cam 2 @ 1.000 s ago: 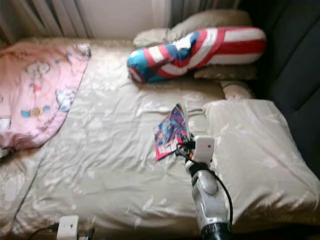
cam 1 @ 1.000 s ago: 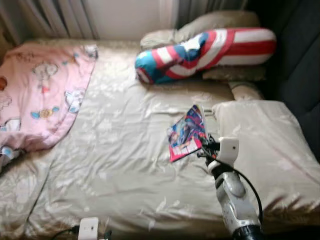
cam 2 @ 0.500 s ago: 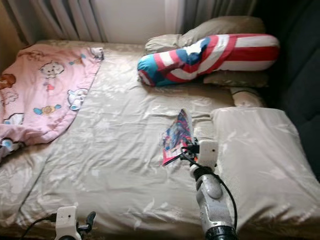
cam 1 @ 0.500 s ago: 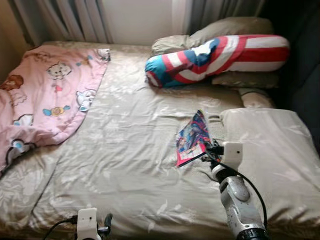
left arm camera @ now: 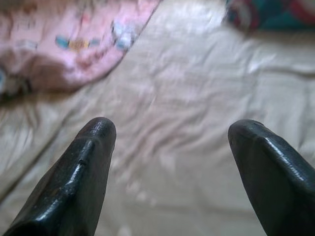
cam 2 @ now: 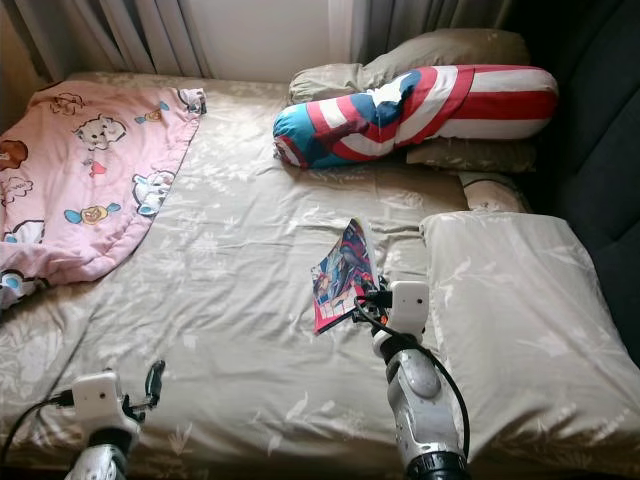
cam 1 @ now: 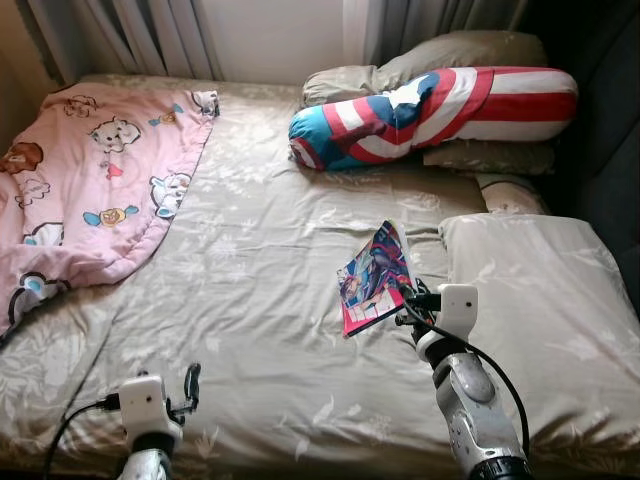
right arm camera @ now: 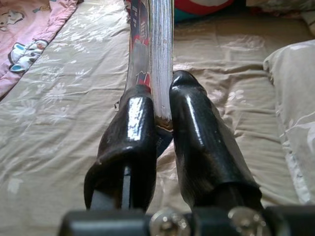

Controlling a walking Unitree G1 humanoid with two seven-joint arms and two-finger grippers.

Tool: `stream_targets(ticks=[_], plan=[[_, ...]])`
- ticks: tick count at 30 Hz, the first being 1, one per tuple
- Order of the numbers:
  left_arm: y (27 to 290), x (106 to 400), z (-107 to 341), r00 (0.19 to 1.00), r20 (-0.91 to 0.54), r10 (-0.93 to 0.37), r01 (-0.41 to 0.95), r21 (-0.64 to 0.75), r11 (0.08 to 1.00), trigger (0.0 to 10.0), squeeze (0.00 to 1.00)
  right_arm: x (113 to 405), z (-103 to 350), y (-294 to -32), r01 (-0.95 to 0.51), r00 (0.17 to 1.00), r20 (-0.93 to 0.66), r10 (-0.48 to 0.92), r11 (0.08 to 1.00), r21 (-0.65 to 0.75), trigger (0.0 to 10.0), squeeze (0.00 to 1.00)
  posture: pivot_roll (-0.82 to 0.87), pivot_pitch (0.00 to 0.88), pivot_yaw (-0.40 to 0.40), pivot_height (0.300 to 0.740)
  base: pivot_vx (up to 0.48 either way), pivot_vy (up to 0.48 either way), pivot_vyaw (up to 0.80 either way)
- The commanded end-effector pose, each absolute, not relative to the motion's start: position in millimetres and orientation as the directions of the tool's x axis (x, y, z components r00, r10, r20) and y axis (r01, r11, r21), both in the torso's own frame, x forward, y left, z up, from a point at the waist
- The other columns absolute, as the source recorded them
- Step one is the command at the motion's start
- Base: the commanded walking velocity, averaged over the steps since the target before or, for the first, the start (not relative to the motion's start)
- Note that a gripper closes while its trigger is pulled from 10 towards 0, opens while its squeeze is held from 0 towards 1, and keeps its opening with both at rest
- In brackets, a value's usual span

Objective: Clean up the room

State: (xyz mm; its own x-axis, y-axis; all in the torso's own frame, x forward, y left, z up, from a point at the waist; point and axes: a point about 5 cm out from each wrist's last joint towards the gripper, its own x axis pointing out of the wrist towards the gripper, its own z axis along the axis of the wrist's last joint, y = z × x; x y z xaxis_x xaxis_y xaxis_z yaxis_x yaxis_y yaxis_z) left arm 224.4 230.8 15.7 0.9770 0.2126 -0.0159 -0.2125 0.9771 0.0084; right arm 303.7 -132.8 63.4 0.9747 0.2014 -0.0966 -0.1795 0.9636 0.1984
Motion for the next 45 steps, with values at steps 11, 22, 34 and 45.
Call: stream_targets(ticks=[11, 22, 34, 45], plan=[[208, 235, 56, 0.981, 0.092, 0.17, -0.169, -0.022, 0.985, 10.0, 0.0, 303, 67, -123, -0.241, 0.96, -0.086, 0.267, 0.942, 0.235, 10.0, 0.0, -0.04, 0.112, -0.049, 0.715, 0.0, 0.0, 0.0], [200, 238, 73, 0.982, 0.092, 0.168, -0.165, -0.039, 0.986, 10.0, 0.0, 304, 69, -130, -0.208, 0.971, -0.064, 0.23, 0.947, 0.244, 10.0, 0.0, -0.03, 0.126, -0.055, 0.672, 0.0, 0.0, 0.0], [198, 242, 80, 0.983, 0.082, 0.167, -0.164, -0.045, 0.985, 10.0, 0.0, 304, 69, -127, -0.208, 0.972, -0.052, 0.228, 0.944, 0.257, 10.0, 0.0, -0.02, 0.138, -0.052, 0.638, 0.0, 0.0, 0.0], [199, 242, 82, 0.986, 0.071, 0.153, -0.15, -0.044, 0.988, 10.0, 0.0, 304, 67, -127, -0.196, 0.973, -0.063, 0.22, 0.945, 0.262, 10.0, 0.0, -0.01, 0.148, -0.041, 0.638, 0.0, 0.0, 0.0]])
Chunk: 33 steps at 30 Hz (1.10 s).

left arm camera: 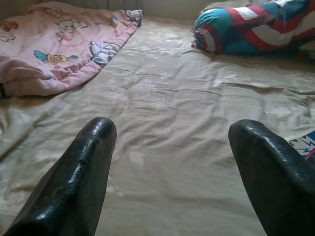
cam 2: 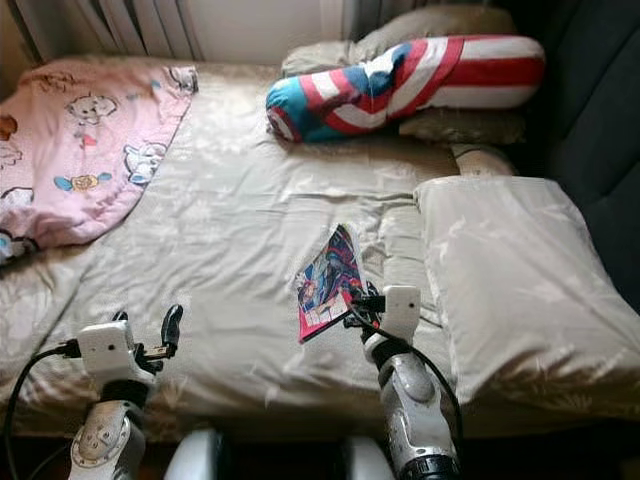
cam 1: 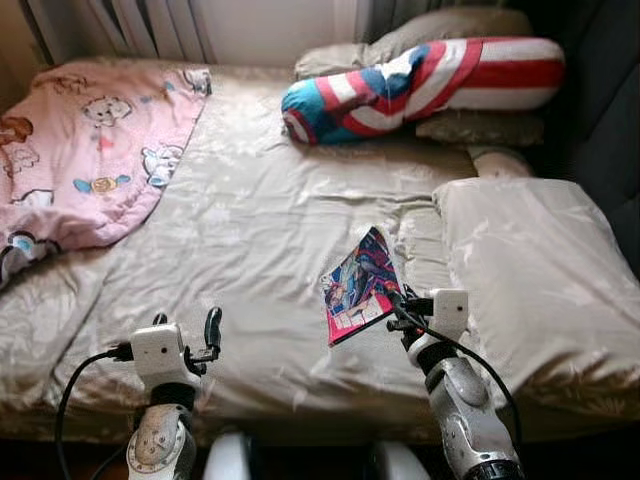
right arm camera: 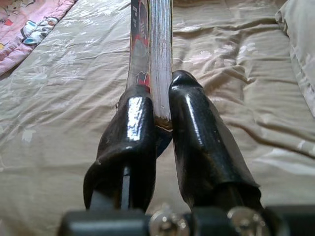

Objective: Clean up the room

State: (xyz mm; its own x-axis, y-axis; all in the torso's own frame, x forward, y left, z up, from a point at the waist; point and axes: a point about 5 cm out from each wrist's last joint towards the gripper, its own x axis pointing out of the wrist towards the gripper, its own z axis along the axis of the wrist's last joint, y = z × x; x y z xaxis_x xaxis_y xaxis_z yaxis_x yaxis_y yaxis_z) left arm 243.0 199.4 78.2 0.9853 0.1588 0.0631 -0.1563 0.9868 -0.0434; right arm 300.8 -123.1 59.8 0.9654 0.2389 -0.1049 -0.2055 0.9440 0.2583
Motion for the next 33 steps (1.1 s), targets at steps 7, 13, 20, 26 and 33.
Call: stream_targets(ticks=[7, 13, 20, 26, 33], plan=[[199.5, 244.5, 83.5, 0.988, 0.063, 0.143, -0.141, -0.043, 0.989, 10.0, 0.0, 305.6, 68.5, -124.4, -0.213, 0.971, -0.053, 0.235, 0.941, 0.262, 10.0, 0.0, -0.01, 0.149, -0.037, 0.638, 0.0, 0.0, 0.0], [197.3, 246.0, 84.9, 0.989, 0.067, 0.133, -0.129, -0.048, 0.99, 10.0, 0.0, 305.9, 69.3, -123.8, -0.215, 0.971, -0.048, 0.236, 0.94, 0.264, 10.0, 0.0, -0.01, 0.15, -0.037, 0.638, 0.0, 0.0, 0.0], [197.0, 246.5, 87.0, 0.99, 0.07, 0.125, -0.122, -0.05, 0.991, 10.0, 0.0, 306.4, 69.3, -123.5, -0.22, 0.97, -0.045, 0.24, 0.939, 0.266, 10.0, 0.0, -0.01, 0.152, -0.037, 0.638, 0.0, 0.0, 0.0], [197.5, 247.2, 87.5, 0.99, 0.073, 0.123, -0.12, -0.05, 0.992, 10.0, 0.0, 306.5, 70.6, -122.2, -0.229, 0.968, -0.035, 0.247, 0.936, 0.268, 10.0, 0.0, -0.01, 0.152, -0.037, 0.638, 0.207, 0.0, 0.0], [198.0, 247.5, 87.7, 0.99, 0.074, 0.122, -0.119, -0.047, 0.992, 10.0, 0.0, 306.7, 71.8, -121.7, -0.237, 0.967, -0.028, 0.253, 0.934, 0.269, 10.0, 0.0, -0.01, 0.153, -0.036, 0.638, 0.286, 0.0, 0.0]])
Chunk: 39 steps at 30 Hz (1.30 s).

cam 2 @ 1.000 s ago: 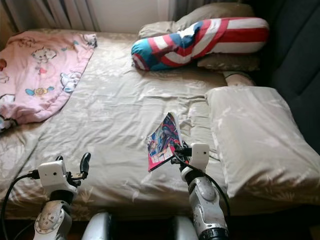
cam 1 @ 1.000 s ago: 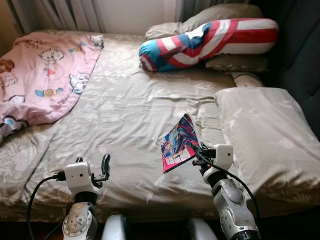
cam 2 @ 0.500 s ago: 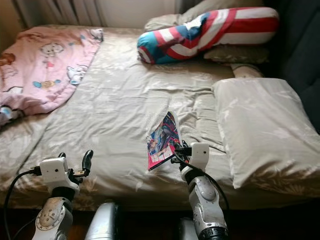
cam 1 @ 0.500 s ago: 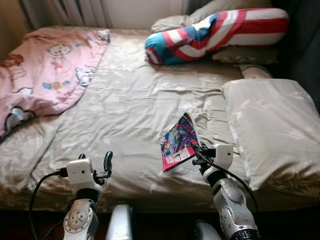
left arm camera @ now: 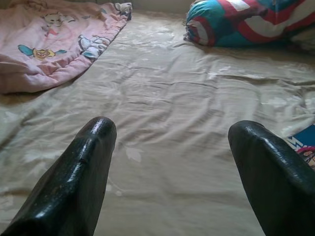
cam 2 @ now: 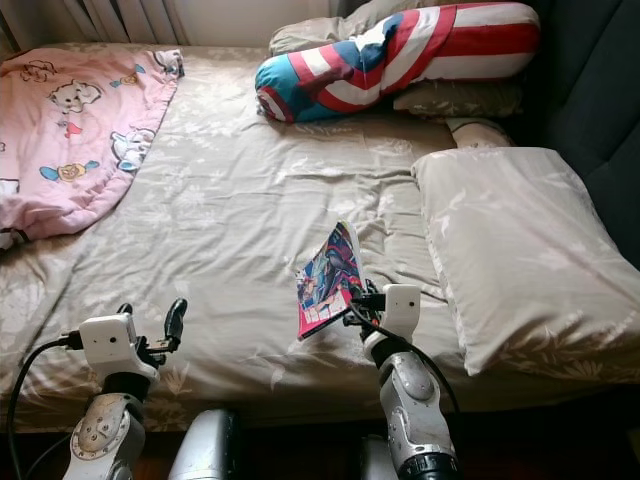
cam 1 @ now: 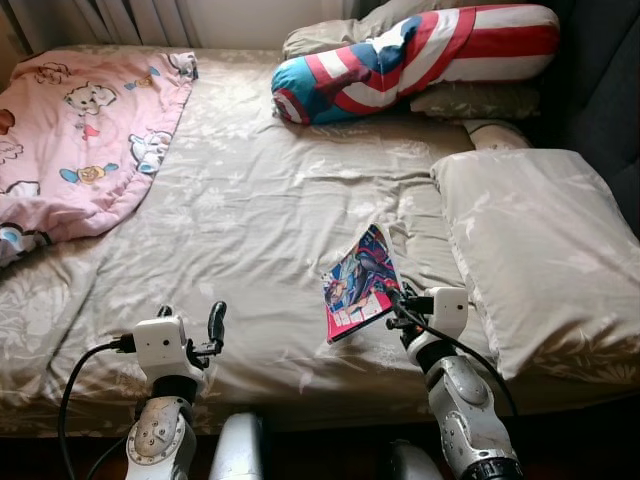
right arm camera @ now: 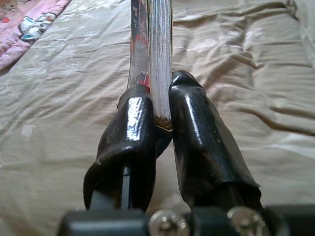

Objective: Clean up the room

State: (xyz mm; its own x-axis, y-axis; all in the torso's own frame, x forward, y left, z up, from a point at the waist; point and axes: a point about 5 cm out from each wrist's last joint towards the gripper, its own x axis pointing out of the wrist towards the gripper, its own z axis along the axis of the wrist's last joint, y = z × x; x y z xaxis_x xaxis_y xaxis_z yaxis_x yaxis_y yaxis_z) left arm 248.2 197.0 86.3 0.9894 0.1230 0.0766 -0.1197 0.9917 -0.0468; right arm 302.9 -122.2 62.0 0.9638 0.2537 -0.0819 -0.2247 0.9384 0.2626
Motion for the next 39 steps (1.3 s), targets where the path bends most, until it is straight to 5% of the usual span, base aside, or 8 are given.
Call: stream_targets(ticks=[1, 19, 26, 39], plan=[[198, 248, 88, 0.99, 0.074, 0.123, -0.119, -0.047, 0.992, 10.0, 0.0, 307, 72, -122, -0.238, 0.967, -0.027, 0.254, 0.934, 0.268, 10.0, 0.0, -0.01, 0.154, -0.037, 0.638, 0.319, 0.0, 0.0], [200, 248, 89, 0.99, 0.073, 0.12, -0.117, -0.039, 0.992, 10.0, 0.0, 320, 81, -121, -0.288, 0.954, -0.004, 0.301, 0.917, 0.275, 10.0, 0.0, -0.01, 0.163, -0.031, 0.638, 0.166, 0.0, 0.0], [202, 247, 91, 0.99, 0.074, 0.119, -0.117, -0.03, 0.993, 10.0, 0.0, 325, 74, -110, -0.4, 0.883, -0.012, 0.468, 0.767, 0.502, 10.0, 0.0, 0.01, 0.181, -0.023, 0.638, 0.0, 0.0, 0.0], [210, 235, 98, 0.993, 0.065, 0.103, -0.105, 0.018, 0.994, 10.0, 0.0, 339, 59, -130, -0.244, 0.911, -0.068, 0.406, 0.667, 0.704, 10.0, 0.0, 0.09, 0.227, 0.024, 0.638, 0.0, 0.0, 0.0]])
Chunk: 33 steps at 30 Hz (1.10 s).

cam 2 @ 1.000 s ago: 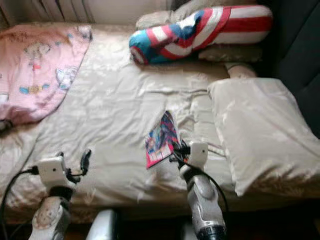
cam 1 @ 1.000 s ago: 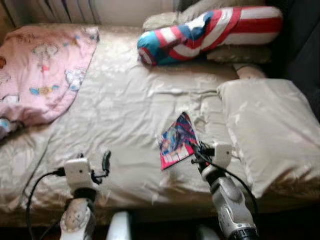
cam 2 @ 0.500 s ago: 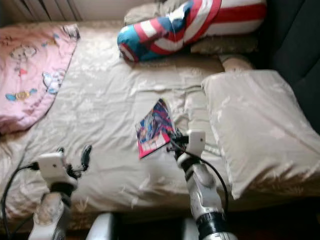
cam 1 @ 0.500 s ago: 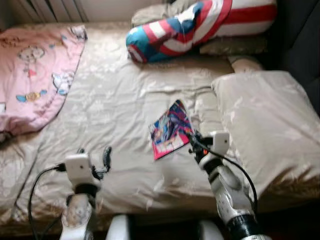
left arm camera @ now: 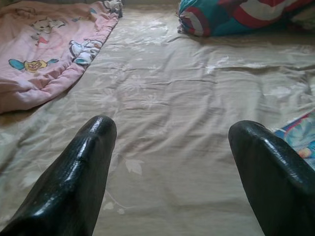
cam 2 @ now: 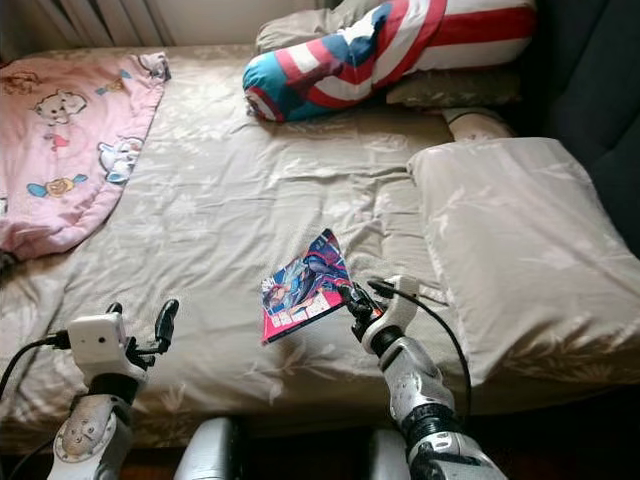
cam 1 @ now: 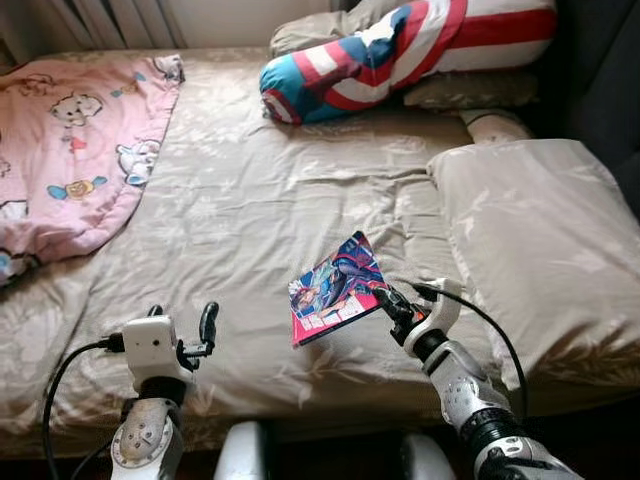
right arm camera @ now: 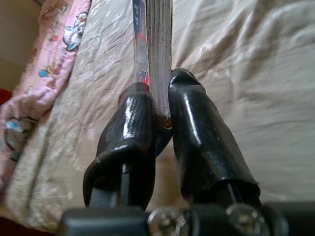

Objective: Clean up the room

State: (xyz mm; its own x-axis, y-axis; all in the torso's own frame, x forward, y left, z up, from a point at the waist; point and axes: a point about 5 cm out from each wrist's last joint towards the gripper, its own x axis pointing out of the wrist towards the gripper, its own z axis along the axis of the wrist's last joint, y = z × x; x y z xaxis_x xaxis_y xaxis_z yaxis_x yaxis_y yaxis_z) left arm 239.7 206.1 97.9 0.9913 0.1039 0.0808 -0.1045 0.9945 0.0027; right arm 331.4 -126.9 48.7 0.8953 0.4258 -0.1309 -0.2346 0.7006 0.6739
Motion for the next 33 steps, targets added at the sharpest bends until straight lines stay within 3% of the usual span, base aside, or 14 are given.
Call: stream_targets(ticks=[1, 4, 15, 24, 33], plan=[[210, 235, 98, 0.993, 0.065, 0.103, -0.105, 0.018, 0.994, 10.0, 0.0, 339, 59, -130, -0.244, 0.911, -0.068, 0.406, 0.667, 0.704, 10.0, 0.0, 0.09, 0.227, 0.024, 0.638, 0.0, 0.0, 0.0], [212, 230, 101, 0.994, 0.056, 0.099, -0.1, 0.03, 0.994, 10.0, 0.0, 340, 57, -134, -0.19, 0.926, -0.082, 0.368, 0.645, 0.74, 10.0, 0.0, 0.11, 0.244, 0.039, 0.638, 0.0, 0.0, 0.0], [215, 210, 107, 0.996, 0.021, 0.09, -0.091, 0.058, 0.994, 10.0, 0.0, 322, 25, -142, -0.064, 0.891, -0.308, 0.334, 0.764, 0.642, 10.0, 0.0, 0.17, 0.311, 0.071, 0.638, 0.0, 0.0, 0.0], [214, 203, 109, 0.996, -0.002, 0.085, -0.085, 0.061, 0.995, 10.0, 0.0, 319, 21, -146, -0.069, 0.877, -0.353, 0.327, 0.81, 0.582, 10.0, 0.0, 0.18, 0.338, 0.078, 0.638, 0.0, 0.0, 0.0], [212, 202, 108, 0.997, -0.023, 0.08, -0.078, 0.064, 0.995, 10.0, 0.0, 310, 10, -154, 0.05, 0.885, -0.408, 0.225, 0.826, 0.562, 10.0, 0.0, 0.17, 0.338, 0.08, 0.638, 0.0, 0.0, 0.0]])
